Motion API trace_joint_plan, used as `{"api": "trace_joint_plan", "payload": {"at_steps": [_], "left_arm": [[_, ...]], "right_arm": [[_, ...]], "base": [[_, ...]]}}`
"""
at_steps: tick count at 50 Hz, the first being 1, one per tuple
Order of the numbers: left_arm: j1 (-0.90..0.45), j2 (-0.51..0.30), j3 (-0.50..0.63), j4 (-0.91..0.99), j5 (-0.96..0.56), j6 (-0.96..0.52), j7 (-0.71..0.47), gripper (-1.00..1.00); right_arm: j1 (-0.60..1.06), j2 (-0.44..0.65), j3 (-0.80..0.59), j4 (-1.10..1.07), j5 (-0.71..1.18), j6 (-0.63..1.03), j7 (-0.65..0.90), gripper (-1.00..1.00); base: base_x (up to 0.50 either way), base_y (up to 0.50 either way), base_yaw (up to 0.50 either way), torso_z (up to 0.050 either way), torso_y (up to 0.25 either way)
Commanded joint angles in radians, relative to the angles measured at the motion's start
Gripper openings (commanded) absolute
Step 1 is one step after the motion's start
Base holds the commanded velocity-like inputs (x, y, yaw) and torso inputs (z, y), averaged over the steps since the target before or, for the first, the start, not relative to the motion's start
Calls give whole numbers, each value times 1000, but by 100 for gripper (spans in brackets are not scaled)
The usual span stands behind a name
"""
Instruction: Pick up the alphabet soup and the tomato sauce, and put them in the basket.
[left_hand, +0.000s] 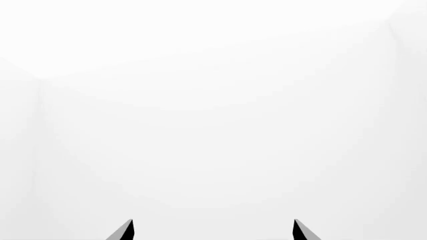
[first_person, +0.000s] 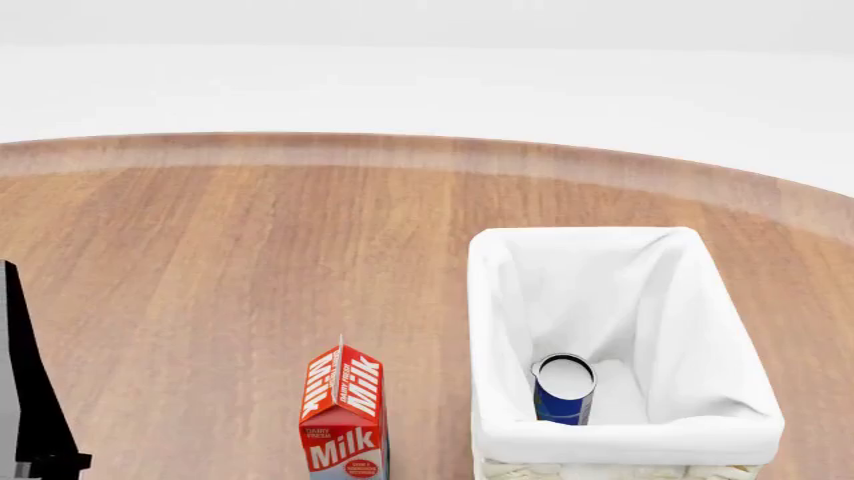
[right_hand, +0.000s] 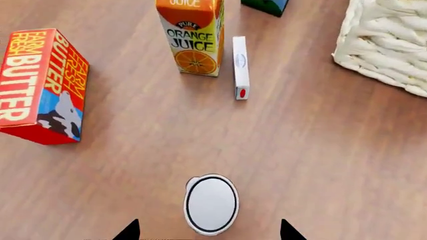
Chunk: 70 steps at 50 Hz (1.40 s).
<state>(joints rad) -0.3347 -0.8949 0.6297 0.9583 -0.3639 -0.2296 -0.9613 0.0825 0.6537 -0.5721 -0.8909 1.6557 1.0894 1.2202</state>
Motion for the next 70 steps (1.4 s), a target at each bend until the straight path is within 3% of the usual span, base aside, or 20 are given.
{"api": "trace_joint_plan", "payload": {"at_steps": [1,32,70], "left_arm": [[3,-2,1,-3,1,6,-1,100],[5,-5,4,-7,1,13,-3,100],[2,-7,8,-15,0,15,0,100]], "right_arm": [[-34,-24,-33,33,-155,35,-118,100],[-98,-23,-71,137,-398,-56,-352,100],[-77,-49,-102,286,-530,-155,-515,100]], "base": [[0,0,0,0,0],[0,0,0,0,0],[0,0,0,0,0]]}}
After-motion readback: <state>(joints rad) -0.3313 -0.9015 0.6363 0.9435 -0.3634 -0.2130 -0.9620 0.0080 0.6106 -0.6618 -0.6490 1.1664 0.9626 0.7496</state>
